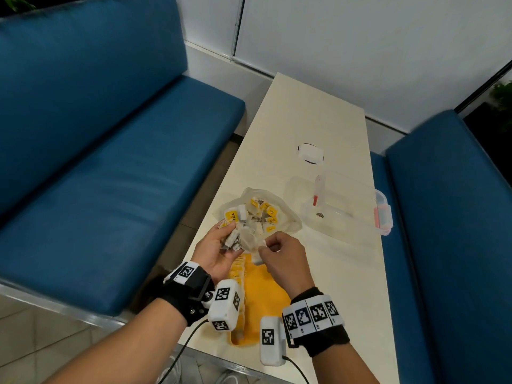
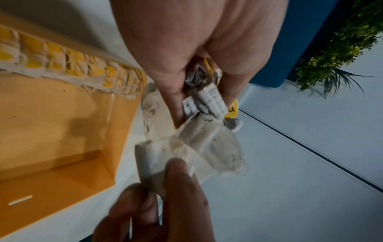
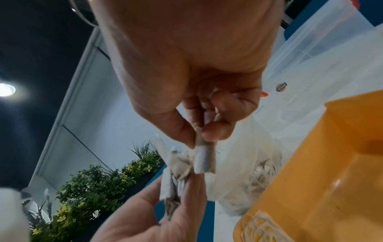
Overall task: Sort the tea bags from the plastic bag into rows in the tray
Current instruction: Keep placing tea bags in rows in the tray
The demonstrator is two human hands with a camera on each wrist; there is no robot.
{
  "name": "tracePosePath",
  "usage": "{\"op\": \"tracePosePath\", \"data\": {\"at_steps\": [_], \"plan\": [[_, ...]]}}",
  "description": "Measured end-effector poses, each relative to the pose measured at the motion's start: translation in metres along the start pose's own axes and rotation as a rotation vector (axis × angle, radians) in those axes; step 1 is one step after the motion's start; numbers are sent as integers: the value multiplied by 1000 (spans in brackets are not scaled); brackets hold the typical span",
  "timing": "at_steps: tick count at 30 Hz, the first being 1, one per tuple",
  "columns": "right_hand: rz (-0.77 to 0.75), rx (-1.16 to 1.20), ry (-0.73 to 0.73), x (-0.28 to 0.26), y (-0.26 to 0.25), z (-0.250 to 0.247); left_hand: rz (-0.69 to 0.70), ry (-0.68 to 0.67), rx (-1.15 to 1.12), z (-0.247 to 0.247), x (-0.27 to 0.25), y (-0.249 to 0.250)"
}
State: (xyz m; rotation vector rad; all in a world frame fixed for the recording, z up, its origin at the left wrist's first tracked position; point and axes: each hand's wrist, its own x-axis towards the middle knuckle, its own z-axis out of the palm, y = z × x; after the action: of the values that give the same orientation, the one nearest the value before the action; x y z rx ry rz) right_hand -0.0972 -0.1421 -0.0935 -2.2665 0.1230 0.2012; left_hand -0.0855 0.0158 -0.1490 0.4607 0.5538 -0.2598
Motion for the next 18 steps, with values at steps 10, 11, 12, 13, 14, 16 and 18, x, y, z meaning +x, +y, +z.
{"op": "tracePosePath", "data": {"at_steps": [10,11,12,13,14,16,18], "plan": [[-9,88,160,-1,-12,28,-9,60,32,-3,2,-18],[-10,120,172,-1,-14,33,-11,52,27,-2,2,-22],[-9,154,176,-1,-16,38,-18,36,16,-1,2,-24],[-13,176,176,-1,-17,41,-25,31,8,-1,3,-25],[-27,190,173,-2,-18,44,-33,30,7,-1,2,-25],[-65,192,157,-2,-20,46,-54,46,41,-3,4,-25],[-81,182,135,-1,-21,46,-73,55,72,-6,6,-25]]}}
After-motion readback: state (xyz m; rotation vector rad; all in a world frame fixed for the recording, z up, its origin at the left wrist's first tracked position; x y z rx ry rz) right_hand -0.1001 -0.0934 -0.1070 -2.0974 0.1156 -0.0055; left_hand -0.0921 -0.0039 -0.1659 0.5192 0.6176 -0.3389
